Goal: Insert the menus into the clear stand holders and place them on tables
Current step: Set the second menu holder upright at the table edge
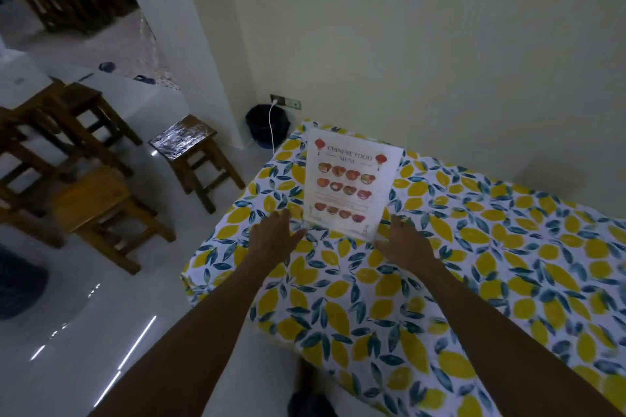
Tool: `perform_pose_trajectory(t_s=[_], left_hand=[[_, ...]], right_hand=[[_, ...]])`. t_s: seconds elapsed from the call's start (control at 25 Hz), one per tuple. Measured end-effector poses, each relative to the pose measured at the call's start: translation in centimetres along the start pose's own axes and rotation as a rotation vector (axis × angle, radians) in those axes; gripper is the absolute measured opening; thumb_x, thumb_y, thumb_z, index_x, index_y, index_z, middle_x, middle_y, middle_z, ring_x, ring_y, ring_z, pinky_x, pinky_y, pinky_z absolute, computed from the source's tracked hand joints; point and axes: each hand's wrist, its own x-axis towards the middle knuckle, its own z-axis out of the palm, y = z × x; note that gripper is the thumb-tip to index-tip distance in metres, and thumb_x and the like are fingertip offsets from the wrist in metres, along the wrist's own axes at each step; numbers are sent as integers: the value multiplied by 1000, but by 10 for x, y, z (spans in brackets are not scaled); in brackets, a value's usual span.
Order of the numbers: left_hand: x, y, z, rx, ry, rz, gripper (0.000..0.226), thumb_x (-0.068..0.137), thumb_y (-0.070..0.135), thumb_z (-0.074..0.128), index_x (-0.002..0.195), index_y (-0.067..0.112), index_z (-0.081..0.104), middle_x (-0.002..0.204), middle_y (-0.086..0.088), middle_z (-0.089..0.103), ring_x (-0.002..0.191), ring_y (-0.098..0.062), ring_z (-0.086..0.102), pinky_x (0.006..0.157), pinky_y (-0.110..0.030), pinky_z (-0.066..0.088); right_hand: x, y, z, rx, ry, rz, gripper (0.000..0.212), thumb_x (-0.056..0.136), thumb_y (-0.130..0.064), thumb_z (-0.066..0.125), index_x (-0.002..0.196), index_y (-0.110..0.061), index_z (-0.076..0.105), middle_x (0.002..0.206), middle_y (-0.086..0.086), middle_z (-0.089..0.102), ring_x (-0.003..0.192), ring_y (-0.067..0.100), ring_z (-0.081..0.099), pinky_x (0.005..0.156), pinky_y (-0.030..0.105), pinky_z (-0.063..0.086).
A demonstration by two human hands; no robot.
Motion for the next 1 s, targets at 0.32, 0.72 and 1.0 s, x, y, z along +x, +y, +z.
perform_pose_trajectory(t_s=[0.32, 0.72, 1.0], left_hand=[[131, -14, 12, -232, -274, 103, 73, 83, 44, 66, 144, 19, 34, 137, -9, 56, 123, -30, 56, 96, -46, 50], [274, -12, -50, -319, -247, 370, 41, 84, 34, 67, 120, 17, 65, 113, -6, 72, 102, -25, 66, 82, -35, 51], [427, -42, -76, -442, -214, 440, 38, 80, 34, 70, 117, 25, 67, 109, -4, 75, 90, -20, 71, 82, -42, 58]], right_hand=[[39, -13, 52, 490, 186, 134, 24, 94, -34, 62, 102, -11, 62, 78, 3, 65, 73, 25, 65, 61, 36, 49], [129, -55, -6, 327, 330, 157, 29, 93, -42, 61, 93, -13, 68, 79, 4, 71, 71, 23, 68, 61, 38, 56], [269, -120, -46, 180, 404, 296, 35, 91, -50, 55, 85, -17, 63, 85, 6, 71, 79, 27, 66, 65, 38, 56]])
